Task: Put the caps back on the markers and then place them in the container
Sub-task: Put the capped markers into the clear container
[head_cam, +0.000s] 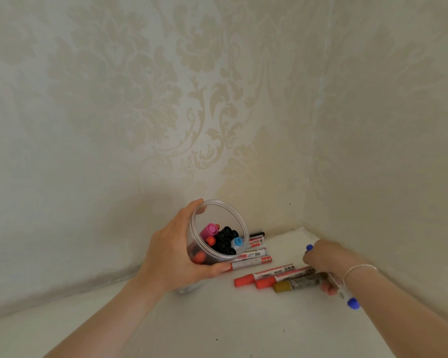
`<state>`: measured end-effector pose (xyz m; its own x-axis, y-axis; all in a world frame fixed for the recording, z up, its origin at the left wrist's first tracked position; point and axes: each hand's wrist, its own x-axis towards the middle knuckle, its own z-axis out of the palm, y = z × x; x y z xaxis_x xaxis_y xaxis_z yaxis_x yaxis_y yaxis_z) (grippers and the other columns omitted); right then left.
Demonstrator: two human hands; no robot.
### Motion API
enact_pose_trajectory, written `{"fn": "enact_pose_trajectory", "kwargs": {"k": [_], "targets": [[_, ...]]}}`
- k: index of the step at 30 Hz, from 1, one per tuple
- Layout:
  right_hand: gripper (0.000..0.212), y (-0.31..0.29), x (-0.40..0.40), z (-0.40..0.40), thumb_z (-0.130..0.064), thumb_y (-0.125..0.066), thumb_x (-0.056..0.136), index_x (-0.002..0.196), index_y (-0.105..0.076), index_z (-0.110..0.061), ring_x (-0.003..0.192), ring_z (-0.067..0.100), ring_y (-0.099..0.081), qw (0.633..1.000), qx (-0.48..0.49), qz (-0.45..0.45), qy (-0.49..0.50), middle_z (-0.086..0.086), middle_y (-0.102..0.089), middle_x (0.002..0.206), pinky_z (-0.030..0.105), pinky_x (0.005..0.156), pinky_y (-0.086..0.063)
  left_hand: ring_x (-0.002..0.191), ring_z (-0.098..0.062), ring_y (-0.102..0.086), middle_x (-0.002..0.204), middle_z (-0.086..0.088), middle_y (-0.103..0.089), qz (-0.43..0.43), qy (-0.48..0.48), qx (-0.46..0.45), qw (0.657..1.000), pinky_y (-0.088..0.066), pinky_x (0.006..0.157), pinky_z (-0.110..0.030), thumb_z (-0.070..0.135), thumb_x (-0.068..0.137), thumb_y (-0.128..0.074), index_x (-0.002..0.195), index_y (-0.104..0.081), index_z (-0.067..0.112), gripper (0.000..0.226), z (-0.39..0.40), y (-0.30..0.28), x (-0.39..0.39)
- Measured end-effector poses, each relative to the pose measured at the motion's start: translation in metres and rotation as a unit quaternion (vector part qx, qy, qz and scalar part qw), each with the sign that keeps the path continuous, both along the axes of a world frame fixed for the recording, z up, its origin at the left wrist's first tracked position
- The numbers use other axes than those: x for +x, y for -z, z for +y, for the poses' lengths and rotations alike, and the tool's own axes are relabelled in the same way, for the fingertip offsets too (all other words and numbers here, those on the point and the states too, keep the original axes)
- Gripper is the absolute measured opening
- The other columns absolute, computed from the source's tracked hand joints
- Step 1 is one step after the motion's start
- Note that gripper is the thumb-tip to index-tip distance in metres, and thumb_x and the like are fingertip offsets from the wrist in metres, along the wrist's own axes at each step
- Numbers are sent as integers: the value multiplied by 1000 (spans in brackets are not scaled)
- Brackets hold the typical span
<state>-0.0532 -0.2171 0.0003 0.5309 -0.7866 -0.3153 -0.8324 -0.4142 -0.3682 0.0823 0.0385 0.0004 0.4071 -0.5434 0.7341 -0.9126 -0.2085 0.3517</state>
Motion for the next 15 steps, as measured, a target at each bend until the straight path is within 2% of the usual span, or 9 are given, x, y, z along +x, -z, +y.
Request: {"fn": "enact_pose_trajectory", "kwargs": {"k": [1, 2, 3, 6, 8, 11, 13, 15], "targets": [[33, 5, 2, -1, -22, -38, 98, 130, -39, -13, 100, 26, -56, 999, -37, 18, -10, 8, -57, 109, 27, 86, -46, 116, 4, -53, 128, 31, -47, 0, 0, 0, 1000, -46, 96, -24, 83, 48, -66, 140, -29, 35, 110, 0, 0, -1], [42, 12, 4, -2, -24, -40, 98, 136, -33, -8, 103, 22, -54, 998, -57, 15, -7, 8, -54, 122, 23, 82, -42, 116, 5, -52, 128, 32, -46, 1, 1, 1, 1000, -45, 96, -24, 84, 48, -65, 140, -29, 36, 109, 0, -1, -1], [51, 18, 6, -3, -26, -43, 97, 140, -26, -5, 98, 20, -52, 998, -60, 8, -1, 9, -53, 125, 23, 76, -40, 115, 6, -52, 128, 33, -46, 1, 1, 2, 1000, -46, 95, -24, 85, 48, -64, 139, -29, 37, 109, -1, -1, -2], [63, 31, 16, -3, -27, -49, 94, 142, -16, -3, 86, 19, -50, 998, -59, -31, 11, 10, -56, 113, 25, 64, -40, 114, 6, -52, 127, 32, -47, -5, 0, 2, 1000, -47, 93, -24, 87, 49, -61, 139, -30, 36, 109, -1, -1, -3], [67, 36, 22, -3, -26, -52, 92, 142, -13, -3, 85, 22, -50, 997, -47, -49, 21, 14, -55, 114, 25, 59, -39, 113, 8, -50, 126, 35, -45, -5, -2, 4, 1000, -46, 92, -23, 88, 49, -60, 139, -29, 36, 108, -1, -2, -4], [69, 40, 29, -3, -25, -55, 90, 140, -13, -3, 92, 26, -54, 996, -36, -78, 35, 19, -52, 122, 28, 70, -42, 114, 9, -49, 127, 34, -45, -2, 0, 7, 1000, -45, 93, -23, 87, 49, -60, 139, -28, 37, 108, -1, -3, -3], [65, 43, 31, -2, -28, -56, 89, 136, -19, -2, 102, 28, -57, 995, -42, -80, 38, 17, -52, 123, 30, 74, -42, 115, 6, -52, 128, 32, -47, -4, 1, 8, 1000, -47, 95, -26, 87, 49, -60, 140, -28, 37, 109, -1, -2, -3], [60, 46, 31, -1, -32, -55, 89, 132, -26, -2, 102, 27, -57, 994, -54, -80, 47, 13, -54, 118, 30, 75, -41, 116, 3, -54, 129, 28, -49, -7, 0, 9, 1000, -49, 96, -29, 85, 50, -64, 141, -27, 37, 109, -1, -1, -3]]}}
